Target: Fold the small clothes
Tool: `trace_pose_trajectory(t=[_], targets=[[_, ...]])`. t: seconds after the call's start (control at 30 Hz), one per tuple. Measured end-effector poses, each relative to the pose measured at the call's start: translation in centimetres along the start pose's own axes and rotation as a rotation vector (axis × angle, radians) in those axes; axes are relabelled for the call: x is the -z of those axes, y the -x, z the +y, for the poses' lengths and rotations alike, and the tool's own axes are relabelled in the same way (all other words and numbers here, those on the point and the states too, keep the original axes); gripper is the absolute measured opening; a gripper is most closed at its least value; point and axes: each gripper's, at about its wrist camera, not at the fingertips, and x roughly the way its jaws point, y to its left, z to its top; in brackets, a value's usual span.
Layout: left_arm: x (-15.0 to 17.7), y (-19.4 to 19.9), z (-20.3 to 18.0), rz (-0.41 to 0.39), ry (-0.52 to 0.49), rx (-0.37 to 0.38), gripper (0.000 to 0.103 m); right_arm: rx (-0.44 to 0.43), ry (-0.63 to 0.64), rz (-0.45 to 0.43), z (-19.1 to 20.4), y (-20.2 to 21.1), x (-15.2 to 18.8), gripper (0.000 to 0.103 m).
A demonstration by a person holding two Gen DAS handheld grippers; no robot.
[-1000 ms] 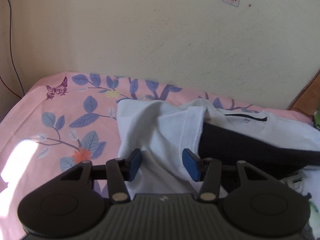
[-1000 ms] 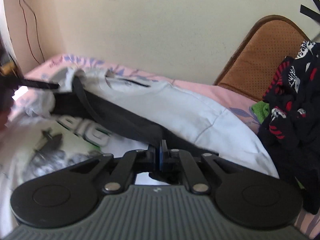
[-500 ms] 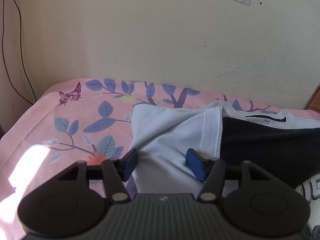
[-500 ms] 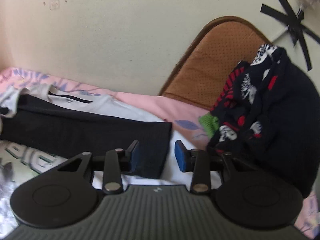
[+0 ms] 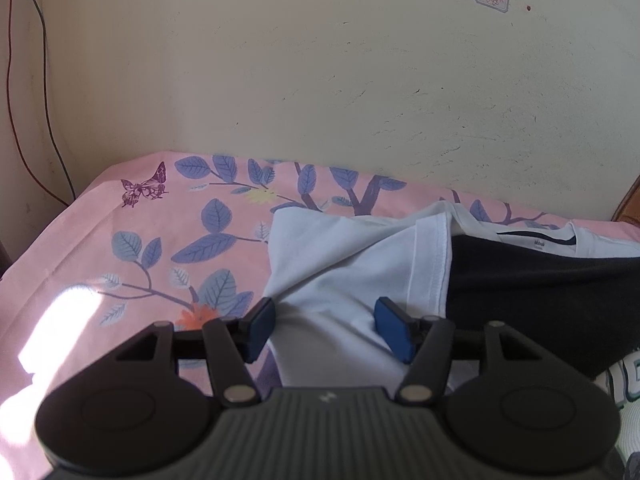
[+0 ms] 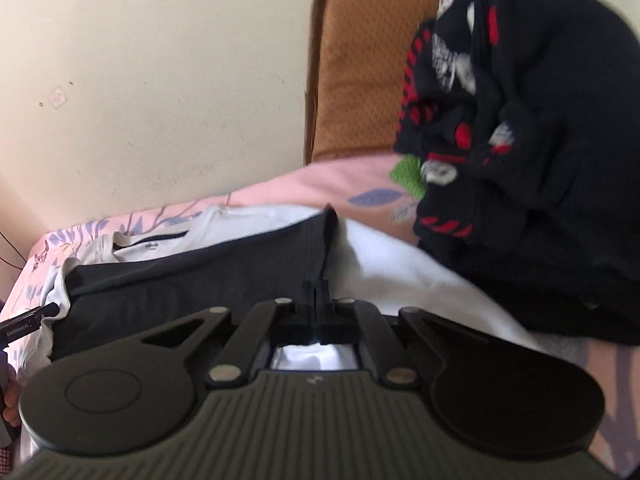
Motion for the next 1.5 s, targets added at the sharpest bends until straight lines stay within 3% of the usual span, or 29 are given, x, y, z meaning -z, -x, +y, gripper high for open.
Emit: trace_pose_trajectory(t=[0.1, 0.23, 0.33, 0.37, 0.43, 0.47, 0.57, 0.7, 0.77, 0.8, 0.83, 0.87, 0.93, 1.07, 1.17, 1.27, 1.3, 1.33, 1.4, 1.43, 1.5], targets=[[0.0, -0.1, -0.3, 0.000, -0.014, -0.013, 0.058, 0.006, -0.044, -0.039, -0.7, 2.5, 0.5, 0.003], [0.0, 0.0, -0.2, 0.000, -0.009, -0.006, 0.057, 0.089, -0.062, 0.000, -3.2, 3.7, 1.8, 0.011], [-0.1, 0.4, 0.2, -0.013, 0.012, 0.015, 0.057, 0.056, -0.153, -0.102, -5.5, 8.6, 3.4, 0.014], [0.0, 0.7, 0.3, -0.026, 0.019, 0.027, 0.057, 0.075, -0.160, -0.140, -6.0, 10.5, 4.3, 0.019], [0.0, 1.4, 0.5, -0.058, 0.025, 0.057, 0.057, 0.142, -0.152, -0.184, -6.8, 13.5, 6.4, 0.052], [-0.1, 1.8, 0.5, -0.070, 0.023, 0.069, 0.057, 0.181, -0.139, -0.187, -7.1, 14.6, 7.6, 0.057], [-0.4, 3.3, 0.2, -0.112, 0.020, 0.100, 0.057, 0.256, -0.117, -0.135, -8.1, 16.5, 11.2, 0.060], [-0.5, 4.9, -0.7, -0.143, 0.002, 0.131, 0.058, 0.189, -0.204, -0.119, -9.1, 17.8, 15.4, 0.065], [-0.5, 5.3, -1.1, -0.146, -0.010, 0.148, 0.058, 0.180, -0.235, -0.120, -9.3, 17.8, 16.5, 0.061], [-0.5, 5.4, -1.3, -0.146, -0.017, 0.151, 0.058, 0.199, -0.232, -0.100, -9.2, 17.4, 16.5, 0.025], [-0.4, 5.4, -1.5, -0.145, -0.024, 0.151, 0.058, 0.218, -0.228, -0.066, -9.2, 16.9, 16.2, 0.006], [-0.4, 5.3, -1.6, -0.142, -0.026, 0.150, 0.058, 0.227, -0.250, -0.046, -9.3, 16.6, 15.5, 0.005], [-0.4, 5.3, -1.4, -0.132, -0.018, 0.155, 0.058, 0.198, -0.303, -0.093, -9.2, 17.2, 13.0, 0.005], [-0.7, 4.8, -0.2, -0.098, 0.041, 0.201, 0.058, 0.003, -0.317, -0.289, -5.1, 20.4, 4.6, 0.005], [-1.0, 4.3, 1.2, -0.067, 0.104, 0.238, 0.058, -0.105, -0.195, -0.310, 1.3, 19.8, -1.3, 0.005], [-1.3, 3.6, 3.0, -0.038, 0.178, 0.281, 0.058, -0.195, -0.059, -0.258, 9.2, 16.1, -5.0, 0.005], [-1.3, 3.3, 3.6, -0.028, 0.199, 0.296, 0.058, -0.232, -0.031, -0.230, 11.8, 14.2, -5.6, 0.010], [-1.3, 3.1, 4.2, -0.017, 0.215, 0.307, 0.058, -0.282, -0.001, -0.183, 14.1, 11.9, -5.8, 0.021], [-1.3, 2.8, 5.0, -0.006, 0.242, 0.309, 0.058, -0.371, 0.095, 0.002, 18.9, 7.1, -5.4, 0.044], [-1.4, 2.8, 5.3, -0.007, 0.252, 0.309, 0.058, -0.381, 0.122, 0.051, 20.4, 5.9, -5.0, 0.043], [-1.5, 3.0, 5.6, -0.021, 0.260, 0.318, 0.058, -0.430, 0.166, 0.016, 21.1, 5.9, -4.5, 0.043]])
